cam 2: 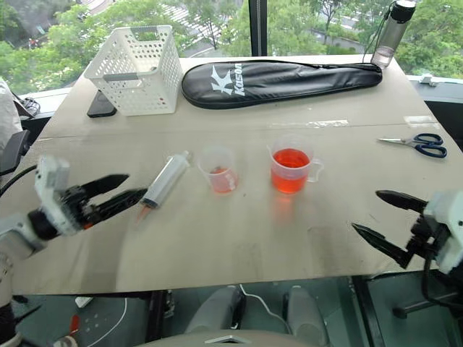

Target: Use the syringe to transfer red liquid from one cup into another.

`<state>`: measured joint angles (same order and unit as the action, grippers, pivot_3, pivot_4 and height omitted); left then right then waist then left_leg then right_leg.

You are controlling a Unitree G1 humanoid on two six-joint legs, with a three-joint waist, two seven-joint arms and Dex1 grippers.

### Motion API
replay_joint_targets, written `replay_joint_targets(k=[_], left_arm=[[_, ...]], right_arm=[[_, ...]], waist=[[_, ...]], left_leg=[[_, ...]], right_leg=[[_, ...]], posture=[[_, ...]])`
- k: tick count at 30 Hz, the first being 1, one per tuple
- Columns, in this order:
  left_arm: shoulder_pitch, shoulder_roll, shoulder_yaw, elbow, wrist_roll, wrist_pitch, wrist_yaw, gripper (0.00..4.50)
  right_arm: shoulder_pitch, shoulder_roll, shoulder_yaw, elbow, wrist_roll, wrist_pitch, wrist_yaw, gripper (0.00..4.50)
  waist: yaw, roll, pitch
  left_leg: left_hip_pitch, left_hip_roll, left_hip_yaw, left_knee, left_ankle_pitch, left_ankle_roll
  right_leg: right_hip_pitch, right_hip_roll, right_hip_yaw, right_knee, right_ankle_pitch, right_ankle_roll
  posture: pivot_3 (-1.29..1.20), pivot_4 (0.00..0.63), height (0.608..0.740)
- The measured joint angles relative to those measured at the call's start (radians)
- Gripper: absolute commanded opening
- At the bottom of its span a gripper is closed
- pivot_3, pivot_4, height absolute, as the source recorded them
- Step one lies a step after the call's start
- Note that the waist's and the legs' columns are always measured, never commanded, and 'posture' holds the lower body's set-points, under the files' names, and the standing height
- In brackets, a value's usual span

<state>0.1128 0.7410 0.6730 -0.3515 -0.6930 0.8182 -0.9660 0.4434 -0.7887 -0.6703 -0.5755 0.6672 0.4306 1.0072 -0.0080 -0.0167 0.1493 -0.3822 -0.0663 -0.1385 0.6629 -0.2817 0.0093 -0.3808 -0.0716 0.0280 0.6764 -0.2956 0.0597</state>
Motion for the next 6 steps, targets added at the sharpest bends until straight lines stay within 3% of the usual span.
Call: replay_joint_targets(k=[6], left_arm=[[0.164,0.019,0.079,0.009,0.014,-0.100,-0.046,4.47]], right_arm=[[0.031,-0.002,-0.054,0.037,-0.004,-0.039,0.049,4.50]], waist=[[0.005,0.001,0.000]], left_leg=[[0.003,0.000,0.001,-0.002,-0.002,0.003]], right_leg=[[0.004,-0.001,0.000,-0.004,0.000,0.000]], posture=[[0.00,0.150,0.740]])
